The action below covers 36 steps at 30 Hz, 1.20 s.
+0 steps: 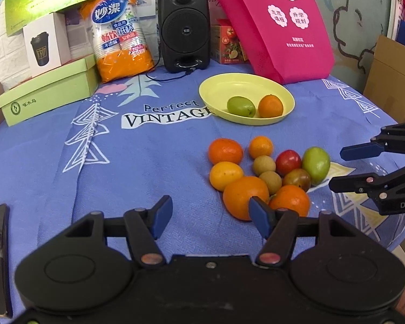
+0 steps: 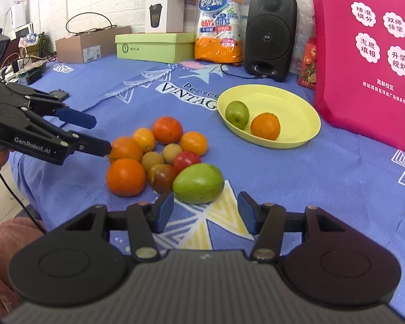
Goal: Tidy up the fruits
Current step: 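Move left tool to a large orange while right tool moves to the green mango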
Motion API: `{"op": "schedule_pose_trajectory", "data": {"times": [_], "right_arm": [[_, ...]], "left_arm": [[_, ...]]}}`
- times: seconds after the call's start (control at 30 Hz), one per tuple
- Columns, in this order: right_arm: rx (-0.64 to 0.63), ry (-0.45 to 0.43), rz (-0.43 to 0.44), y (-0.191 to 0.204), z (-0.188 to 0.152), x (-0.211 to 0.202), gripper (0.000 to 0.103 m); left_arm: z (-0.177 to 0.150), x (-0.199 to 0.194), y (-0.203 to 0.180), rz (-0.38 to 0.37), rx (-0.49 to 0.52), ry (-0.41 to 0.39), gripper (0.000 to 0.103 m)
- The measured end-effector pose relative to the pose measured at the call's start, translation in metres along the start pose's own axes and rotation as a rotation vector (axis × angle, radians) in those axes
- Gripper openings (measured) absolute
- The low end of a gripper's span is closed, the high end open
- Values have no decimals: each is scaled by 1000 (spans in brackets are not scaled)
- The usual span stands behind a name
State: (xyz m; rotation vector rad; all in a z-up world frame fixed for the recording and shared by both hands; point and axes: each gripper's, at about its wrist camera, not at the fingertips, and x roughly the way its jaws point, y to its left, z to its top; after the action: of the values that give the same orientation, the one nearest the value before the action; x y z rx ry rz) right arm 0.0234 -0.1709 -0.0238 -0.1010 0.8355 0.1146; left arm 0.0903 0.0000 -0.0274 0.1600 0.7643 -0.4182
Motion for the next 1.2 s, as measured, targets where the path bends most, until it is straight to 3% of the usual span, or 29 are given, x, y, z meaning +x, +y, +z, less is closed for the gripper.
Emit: {"op": "schedule_pose_trajectory", "data": {"times": [0.27, 0.87, 0.93, 1.03, 1.2], "right_arm": [[-6, 30, 23, 3, -3, 11, 52], [-25, 29, 8, 4, 7, 34, 55], [-26, 27, 11, 3, 8, 37, 55], [-44, 18, 28, 2, 7, 39, 48], [-42, 19, 18, 4, 7, 38, 47]], "left_arm": [[-5, 8, -4, -40, 47, 28, 63], [-3, 30, -6, -63, -24, 15, 63], [-3, 30, -6, -70, -22, 13, 60], [-3, 31, -5, -111, -27, 13, 45], [-3, 29, -6, -114, -29, 16, 43]]}}
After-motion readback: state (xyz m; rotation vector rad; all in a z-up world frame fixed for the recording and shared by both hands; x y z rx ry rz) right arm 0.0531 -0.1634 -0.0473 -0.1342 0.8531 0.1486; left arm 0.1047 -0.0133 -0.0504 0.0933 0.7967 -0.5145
